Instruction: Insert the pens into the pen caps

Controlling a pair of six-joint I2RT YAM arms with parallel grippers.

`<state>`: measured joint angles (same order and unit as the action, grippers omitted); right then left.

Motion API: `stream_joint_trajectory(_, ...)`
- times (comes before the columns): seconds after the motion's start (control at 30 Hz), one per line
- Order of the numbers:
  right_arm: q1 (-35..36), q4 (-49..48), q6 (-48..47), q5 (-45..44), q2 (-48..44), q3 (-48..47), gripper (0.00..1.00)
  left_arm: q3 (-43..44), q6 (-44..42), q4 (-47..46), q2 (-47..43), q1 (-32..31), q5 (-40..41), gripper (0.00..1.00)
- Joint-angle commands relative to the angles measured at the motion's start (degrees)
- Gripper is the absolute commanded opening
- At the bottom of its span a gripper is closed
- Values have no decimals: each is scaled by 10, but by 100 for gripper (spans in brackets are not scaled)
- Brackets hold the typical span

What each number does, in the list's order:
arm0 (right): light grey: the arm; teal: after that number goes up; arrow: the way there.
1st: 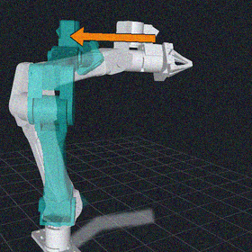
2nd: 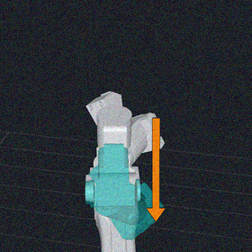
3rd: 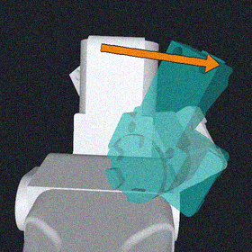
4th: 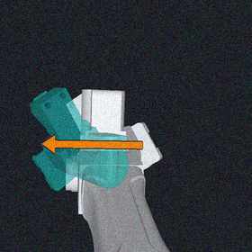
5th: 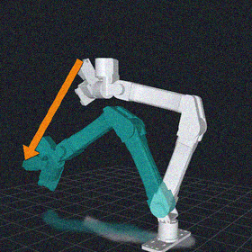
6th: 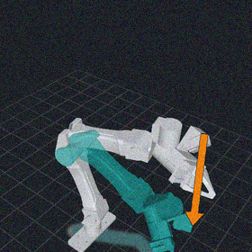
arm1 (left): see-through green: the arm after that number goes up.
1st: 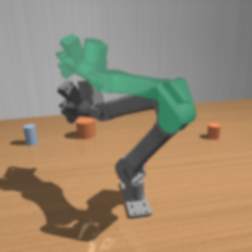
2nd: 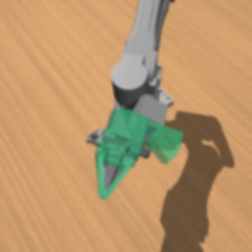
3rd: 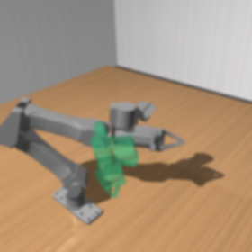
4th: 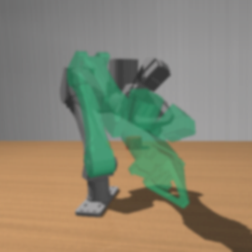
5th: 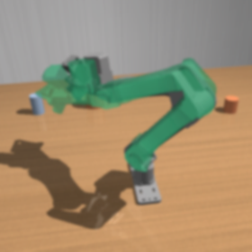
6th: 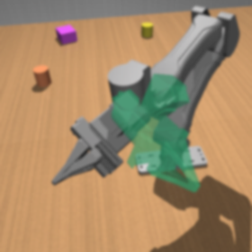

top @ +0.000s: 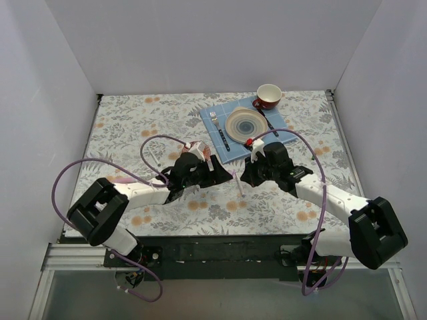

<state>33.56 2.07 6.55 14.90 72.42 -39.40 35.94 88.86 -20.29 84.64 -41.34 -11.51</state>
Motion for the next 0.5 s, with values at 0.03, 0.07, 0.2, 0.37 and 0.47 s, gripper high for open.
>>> stream_joint_trajectory(0.03,5,-2,40,-55,14,-10,1,48,-9,6,23,-15,54,72)
stream_joint_trajectory(0.07,5,27,56,-77,21,-24,3,47,-4,25,20,-15,67,72)
stream_joint_trajectory(0.2,28,73,103,-146,56,-44,37,36,2,77,-21,-15,147,73)
stream_joint_trajectory(0.37,61,86,125,-196,103,-55,40,-1,-6,114,-126,-15,213,74)
stream_joint_trajectory(0.47,79,94,131,-231,125,-68,39,-17,-11,127,-170,-15,231,75)
